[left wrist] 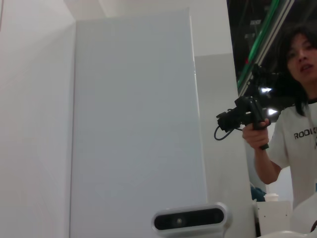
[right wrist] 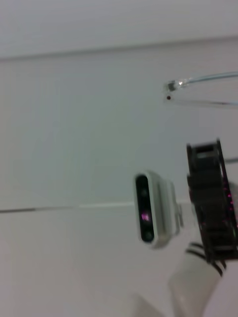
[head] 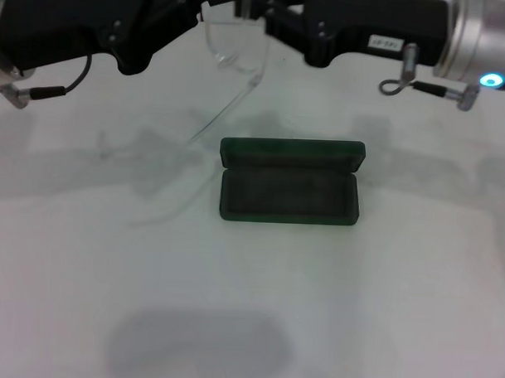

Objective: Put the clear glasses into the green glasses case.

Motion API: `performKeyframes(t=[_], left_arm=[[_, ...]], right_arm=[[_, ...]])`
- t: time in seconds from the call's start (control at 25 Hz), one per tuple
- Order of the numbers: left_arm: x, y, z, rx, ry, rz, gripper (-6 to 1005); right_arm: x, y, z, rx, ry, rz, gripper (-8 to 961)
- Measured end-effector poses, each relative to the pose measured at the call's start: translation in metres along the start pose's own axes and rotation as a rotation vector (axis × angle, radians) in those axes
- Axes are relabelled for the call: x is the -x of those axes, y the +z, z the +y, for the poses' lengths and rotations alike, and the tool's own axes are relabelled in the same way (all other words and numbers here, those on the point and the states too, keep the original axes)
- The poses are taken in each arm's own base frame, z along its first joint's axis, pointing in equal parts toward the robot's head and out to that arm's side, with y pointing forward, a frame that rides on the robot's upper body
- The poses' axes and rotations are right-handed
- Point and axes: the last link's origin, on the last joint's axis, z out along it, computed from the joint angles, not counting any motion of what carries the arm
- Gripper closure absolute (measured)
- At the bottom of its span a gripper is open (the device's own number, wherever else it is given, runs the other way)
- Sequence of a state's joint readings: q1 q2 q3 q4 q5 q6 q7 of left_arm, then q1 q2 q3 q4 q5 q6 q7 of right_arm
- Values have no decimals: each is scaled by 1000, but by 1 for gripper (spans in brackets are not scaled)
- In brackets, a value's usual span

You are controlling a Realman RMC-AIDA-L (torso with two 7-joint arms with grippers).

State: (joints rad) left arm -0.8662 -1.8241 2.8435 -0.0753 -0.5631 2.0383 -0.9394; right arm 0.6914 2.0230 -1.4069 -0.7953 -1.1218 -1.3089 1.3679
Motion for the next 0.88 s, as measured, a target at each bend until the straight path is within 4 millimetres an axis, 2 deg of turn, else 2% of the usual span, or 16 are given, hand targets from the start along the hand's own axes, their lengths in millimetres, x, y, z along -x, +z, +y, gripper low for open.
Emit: performKeyframes(t=[0.36, 0.72, 0.88], left_arm=[[-6, -13, -2, -36, 13, -3, 963], [-18, -57, 1, -128, 3, -53, 963], [-11, -70, 10, -146, -41, -88, 963]], right_arm=[[9, -28, -9, -121, -85, -37, 866], [12, -54, -6, -242, -181, -58, 866], [18, -62, -6, -284, -212, -124, 866]])
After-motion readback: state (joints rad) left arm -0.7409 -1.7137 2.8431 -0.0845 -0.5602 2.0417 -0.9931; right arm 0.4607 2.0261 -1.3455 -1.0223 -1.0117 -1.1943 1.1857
